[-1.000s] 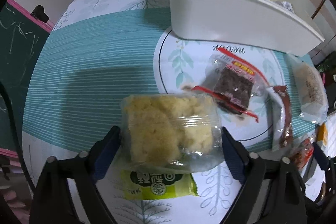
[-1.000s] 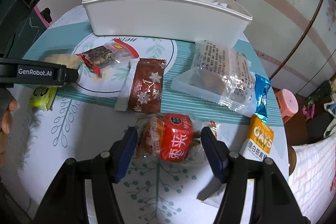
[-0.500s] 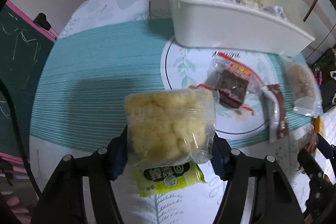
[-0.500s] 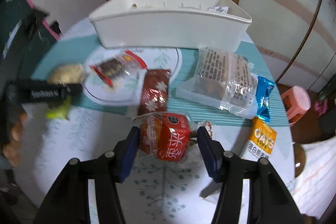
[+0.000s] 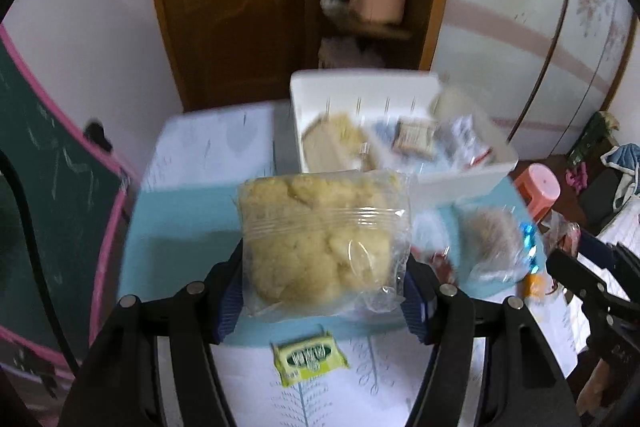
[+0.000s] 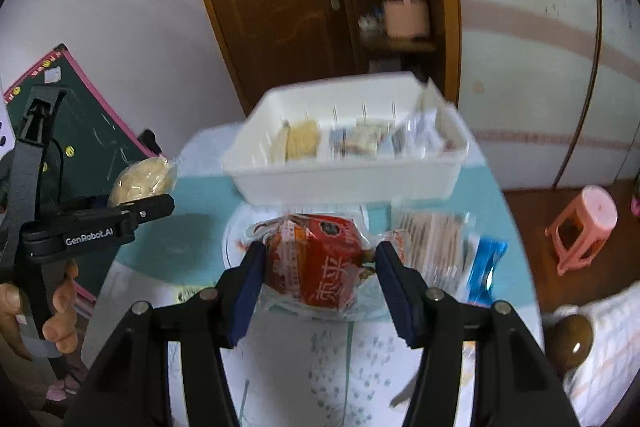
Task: Organize snacks
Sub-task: 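Carry both snacks over the basket and open both grippers to drop them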
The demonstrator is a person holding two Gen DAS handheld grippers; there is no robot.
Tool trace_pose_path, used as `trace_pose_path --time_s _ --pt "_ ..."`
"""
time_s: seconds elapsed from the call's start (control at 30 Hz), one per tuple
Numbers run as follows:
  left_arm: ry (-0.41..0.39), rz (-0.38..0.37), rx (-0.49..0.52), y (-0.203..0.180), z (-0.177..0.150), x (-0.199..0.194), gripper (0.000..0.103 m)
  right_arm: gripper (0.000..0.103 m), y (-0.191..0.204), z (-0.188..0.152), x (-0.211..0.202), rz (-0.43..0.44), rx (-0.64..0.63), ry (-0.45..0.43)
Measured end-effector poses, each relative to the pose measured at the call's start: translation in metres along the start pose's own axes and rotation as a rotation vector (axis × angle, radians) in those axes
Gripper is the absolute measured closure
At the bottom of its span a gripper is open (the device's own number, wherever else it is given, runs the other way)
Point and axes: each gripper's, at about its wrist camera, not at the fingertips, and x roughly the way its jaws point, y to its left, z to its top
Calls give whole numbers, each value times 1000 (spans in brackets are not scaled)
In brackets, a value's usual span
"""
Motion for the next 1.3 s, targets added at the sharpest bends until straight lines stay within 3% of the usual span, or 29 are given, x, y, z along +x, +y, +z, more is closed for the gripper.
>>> trace_pose_path --time_s 0.37,0.53,0.67,0.9,0.93,1.03,1.3 --pt "-173 -13 59 -10 114 -54 39 47 2 123 -41 -50 -85 -196" --pt "-242 32 99 -30 164 -51 39 46 -7 185 -35 -52 -41 -243" --pt "-237 50 95 -40 195 -26 39 46 -16 217 -12 -64 -8 -241" --pt "-158 49 80 -43 211 38 33 43 -33 233 58 -105 21 -132" --pt "-142 36 76 -42 209 46 26 43 -33 230 66 -108 21 -110" --pt "-97 10 76 -38 200 72 17 40 -38 217 97 -101 31 -21" --pt "-27 1 84 -29 170 95 17 30 -29 181 119 -119 -15 18"
